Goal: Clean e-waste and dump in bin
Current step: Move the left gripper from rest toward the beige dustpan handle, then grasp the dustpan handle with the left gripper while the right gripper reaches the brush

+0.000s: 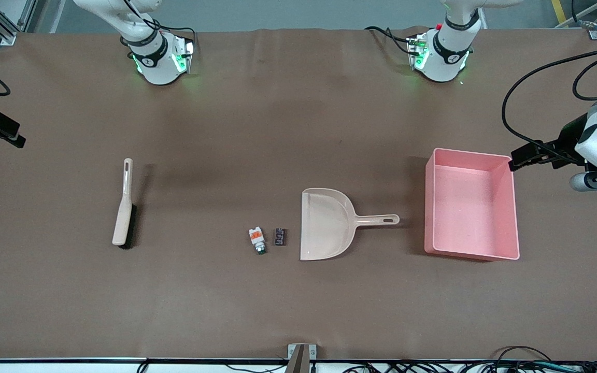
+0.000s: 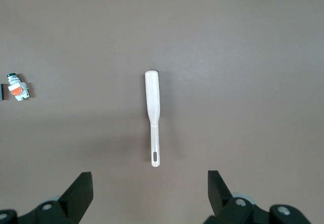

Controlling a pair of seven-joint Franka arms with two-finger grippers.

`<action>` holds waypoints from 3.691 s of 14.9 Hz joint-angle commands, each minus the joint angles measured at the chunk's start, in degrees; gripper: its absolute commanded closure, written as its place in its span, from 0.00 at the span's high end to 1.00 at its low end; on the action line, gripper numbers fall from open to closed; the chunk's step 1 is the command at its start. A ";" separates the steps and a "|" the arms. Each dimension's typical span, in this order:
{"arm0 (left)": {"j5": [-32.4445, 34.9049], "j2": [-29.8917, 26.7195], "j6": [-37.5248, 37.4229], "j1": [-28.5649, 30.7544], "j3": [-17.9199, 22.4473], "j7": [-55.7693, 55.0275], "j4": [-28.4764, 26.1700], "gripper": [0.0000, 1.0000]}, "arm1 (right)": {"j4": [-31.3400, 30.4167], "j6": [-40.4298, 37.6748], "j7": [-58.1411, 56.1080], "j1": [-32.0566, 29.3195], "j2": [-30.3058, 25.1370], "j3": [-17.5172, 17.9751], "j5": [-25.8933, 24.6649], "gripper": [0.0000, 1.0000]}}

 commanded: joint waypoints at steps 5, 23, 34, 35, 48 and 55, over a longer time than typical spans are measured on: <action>-0.29 0.45 0.46 1.52 0.28 1.02 0.74 1.00 | -0.32 -0.20 0.86 -0.23 -0.37 0.36 -0.35 1.00; 8.41 10.81 4.77 -5.06 -13.69 13.59 0.57 1.00 | -0.32 -0.11 0.59 -0.67 -0.37 0.10 -0.35 1.00; 17.54 16.44 11.61 -8.41 -13.87 26.51 -4.08 1.00 | -1.02 -1.60 -0.90 -2.25 8.24 -0.08 0.00 1.00; 18.34 17.06 12.75 -8.58 -13.95 28.16 -5.22 1.00 | -2.51 -1.34 -1.86 -2.34 8.42 -0.08 0.00 1.00; 36.10 25.66 25.95 -11.48 -14.66 52.00 -8.05 0.99 | -33.61 35.53 -2.75 -1.46 8.51 0.27 2.20 1.00; 37.86 30.15 25.86 -13.41 -14.66 52.09 -4.80 1.00 | -37.94 51.81 -2.75 0.12 16.05 0.36 2.90 1.00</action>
